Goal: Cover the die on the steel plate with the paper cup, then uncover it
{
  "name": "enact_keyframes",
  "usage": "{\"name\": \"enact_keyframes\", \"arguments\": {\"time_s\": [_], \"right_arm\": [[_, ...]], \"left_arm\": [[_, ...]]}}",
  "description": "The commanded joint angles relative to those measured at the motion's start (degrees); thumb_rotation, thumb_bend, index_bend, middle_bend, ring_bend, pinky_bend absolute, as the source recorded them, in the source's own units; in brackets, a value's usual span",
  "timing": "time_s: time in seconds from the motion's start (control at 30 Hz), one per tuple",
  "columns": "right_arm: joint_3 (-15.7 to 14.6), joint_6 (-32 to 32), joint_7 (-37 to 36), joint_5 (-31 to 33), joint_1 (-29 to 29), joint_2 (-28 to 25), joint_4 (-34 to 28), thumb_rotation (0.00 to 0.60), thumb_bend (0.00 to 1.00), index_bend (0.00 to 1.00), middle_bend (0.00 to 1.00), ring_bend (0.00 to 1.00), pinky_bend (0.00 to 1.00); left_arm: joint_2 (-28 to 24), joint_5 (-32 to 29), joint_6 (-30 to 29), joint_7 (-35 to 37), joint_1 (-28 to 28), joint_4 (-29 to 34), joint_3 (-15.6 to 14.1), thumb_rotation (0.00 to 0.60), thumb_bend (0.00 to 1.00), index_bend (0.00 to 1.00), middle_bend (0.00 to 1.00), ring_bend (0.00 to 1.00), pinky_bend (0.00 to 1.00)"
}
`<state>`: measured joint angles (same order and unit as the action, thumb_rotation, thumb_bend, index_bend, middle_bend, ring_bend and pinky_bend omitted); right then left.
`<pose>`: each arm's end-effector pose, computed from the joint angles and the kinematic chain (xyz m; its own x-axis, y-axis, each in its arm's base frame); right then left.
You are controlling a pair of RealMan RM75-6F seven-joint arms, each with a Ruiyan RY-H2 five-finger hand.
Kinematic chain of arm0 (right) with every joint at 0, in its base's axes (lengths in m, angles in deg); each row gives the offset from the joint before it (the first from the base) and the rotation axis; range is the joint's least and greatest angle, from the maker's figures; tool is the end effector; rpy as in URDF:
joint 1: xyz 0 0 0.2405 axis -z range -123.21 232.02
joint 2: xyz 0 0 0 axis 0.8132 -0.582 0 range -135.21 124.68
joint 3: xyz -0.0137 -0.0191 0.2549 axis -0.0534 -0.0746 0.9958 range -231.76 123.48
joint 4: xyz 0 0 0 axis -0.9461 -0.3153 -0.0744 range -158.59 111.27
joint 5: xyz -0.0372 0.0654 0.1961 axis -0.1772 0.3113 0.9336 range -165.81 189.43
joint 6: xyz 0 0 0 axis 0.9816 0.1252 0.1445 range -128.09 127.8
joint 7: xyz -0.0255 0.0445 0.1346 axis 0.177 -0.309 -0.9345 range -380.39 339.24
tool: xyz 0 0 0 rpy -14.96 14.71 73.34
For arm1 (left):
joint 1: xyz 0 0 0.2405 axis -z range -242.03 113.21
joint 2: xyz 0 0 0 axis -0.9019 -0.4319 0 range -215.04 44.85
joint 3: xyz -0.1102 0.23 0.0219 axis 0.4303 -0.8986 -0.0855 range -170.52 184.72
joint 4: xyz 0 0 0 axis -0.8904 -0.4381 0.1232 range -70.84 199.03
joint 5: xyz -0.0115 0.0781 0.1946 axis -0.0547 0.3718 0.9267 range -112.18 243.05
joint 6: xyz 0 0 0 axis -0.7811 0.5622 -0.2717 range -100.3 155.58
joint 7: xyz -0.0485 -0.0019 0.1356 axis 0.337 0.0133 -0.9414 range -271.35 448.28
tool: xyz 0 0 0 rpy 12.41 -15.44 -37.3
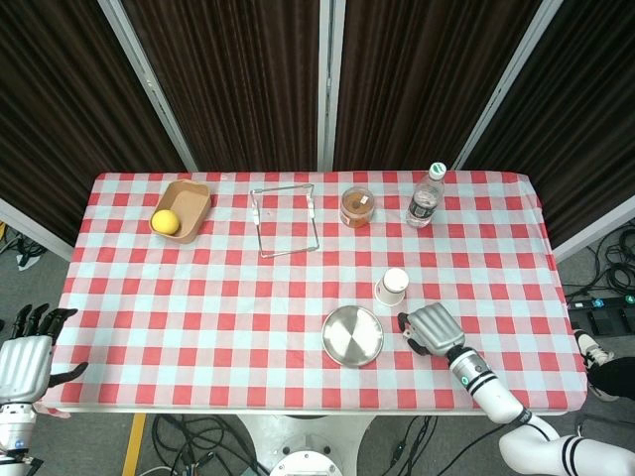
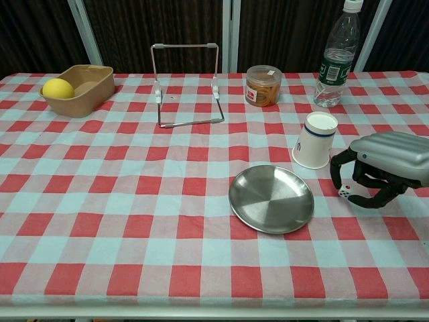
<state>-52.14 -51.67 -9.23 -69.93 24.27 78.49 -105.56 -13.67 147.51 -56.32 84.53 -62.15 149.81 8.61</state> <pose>-0.2363 -0.2780 -0.0139 0.5602 -0.3750 0.7386 -0.8098 -0.4355 0.3931 -0.3410 0.1612 0.1258 0.4387 0.0702 0.8959 0.8906 0.0991 -0.4439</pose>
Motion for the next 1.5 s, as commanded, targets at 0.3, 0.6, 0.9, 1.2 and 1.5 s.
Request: {"name": "enact_keyframes", "arguments": {"time_s": [0.3,0.6,0.9,1.2,1.5], "right_arm": [[2.6,6.4,-0.1,0.3,-7.4,3.8,-1.5,0.6,0.33,0.59,0.91,0.9,0.96],[1.9,7.6,5.4,3.0,-9.5,8.0,0.7,0.6,0.31,0.28,0.91,0.88,0.95],[3.7,-4.0,0.2,-0.3,-5.8,1.8,-6.3,0.6,0.2,0.03,0.71,0.68,0.89],[8.1,-7.5,-20.4,2.4,-3.6,-3.0,-3.8,0.6,0.16,0.11,0.21,0.05,0.16],[8.7,-0.3,-27.9,9.4,-4.2,-0.8,4.4,0.6,0.16,0.11,0.13,0.0,0.05]], "left_arm": [[-0.2,0.3,-0.7,-0.4,-0.4,0.4,-0.2,0.6,0.02,0.2,0.2,0.09,0.0],[0.2,0.1,-0.7,0.2,-0.8,-0.3,-0.3,0.6,0.02,0.2,0.2,0.09,0.0],[0.2,0.8,-1.4,0.4,-0.8,-0.3,-0.1,0.6,0.02,0.2,0.2,0.09,0.0],[-0.1,0.8,-0.7,-0.7,-0.3,0.7,0.0,0.6,0.02,0.2,0.2,0.09,0.0],[-0.4,0.4,-0.2,-1.4,-0.2,1.3,0.0,0.6,0.02,0.2,0.2,0.09,0.0]]}}
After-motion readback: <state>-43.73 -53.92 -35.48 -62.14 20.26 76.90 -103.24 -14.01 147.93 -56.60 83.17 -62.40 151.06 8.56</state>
